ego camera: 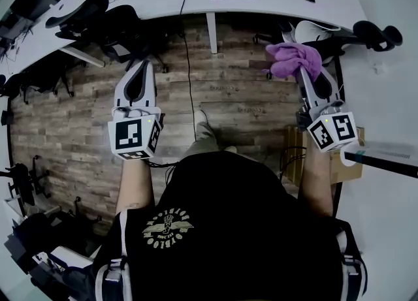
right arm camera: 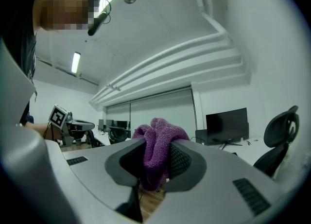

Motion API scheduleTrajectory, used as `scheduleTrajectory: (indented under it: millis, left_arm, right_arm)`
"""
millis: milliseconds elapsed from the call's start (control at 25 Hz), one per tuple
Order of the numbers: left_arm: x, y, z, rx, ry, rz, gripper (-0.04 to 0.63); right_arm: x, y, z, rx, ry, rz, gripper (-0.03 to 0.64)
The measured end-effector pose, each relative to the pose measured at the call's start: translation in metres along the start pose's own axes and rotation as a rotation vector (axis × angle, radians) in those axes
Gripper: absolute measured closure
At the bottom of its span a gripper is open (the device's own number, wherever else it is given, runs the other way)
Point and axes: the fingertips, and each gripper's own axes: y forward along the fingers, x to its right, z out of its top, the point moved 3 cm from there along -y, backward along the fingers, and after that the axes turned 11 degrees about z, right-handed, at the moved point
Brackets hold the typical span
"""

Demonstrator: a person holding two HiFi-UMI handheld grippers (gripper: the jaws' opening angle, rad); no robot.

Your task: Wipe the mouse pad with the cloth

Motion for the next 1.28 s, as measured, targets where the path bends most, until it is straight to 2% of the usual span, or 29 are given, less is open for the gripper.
scheduleTrajectory:
  millis: [160, 440, 800, 1280]
  left_arm:
    - [-0.009, 0.03, -0.011, -0.008, -0.027, -0.012, 0.593]
    - [-0.016, 0.097, -0.007, 0.022, -0.036, -0.073, 0.594]
    - [-0.067, 0.166, 0.001, 0.039, -0.029, -0.075, 0.592]
    - [-0.09, 0.211, -0.005, 0.065, -0.062, -0.156, 0.593]
  right_arm:
    - [0.008, 0.023, -0.011, -0.036, 0.021, -0.015, 0.534]
    - [0.026, 0.066, -0.003, -0.029, 0.005, -0.041, 0.534]
    - [0.047, 0.124, 0.019, 0.017, -0.006, -0.093, 0.535]
    - [0.034, 0.168, 0.031, 0.006, -0.052, -0.13, 0.535]
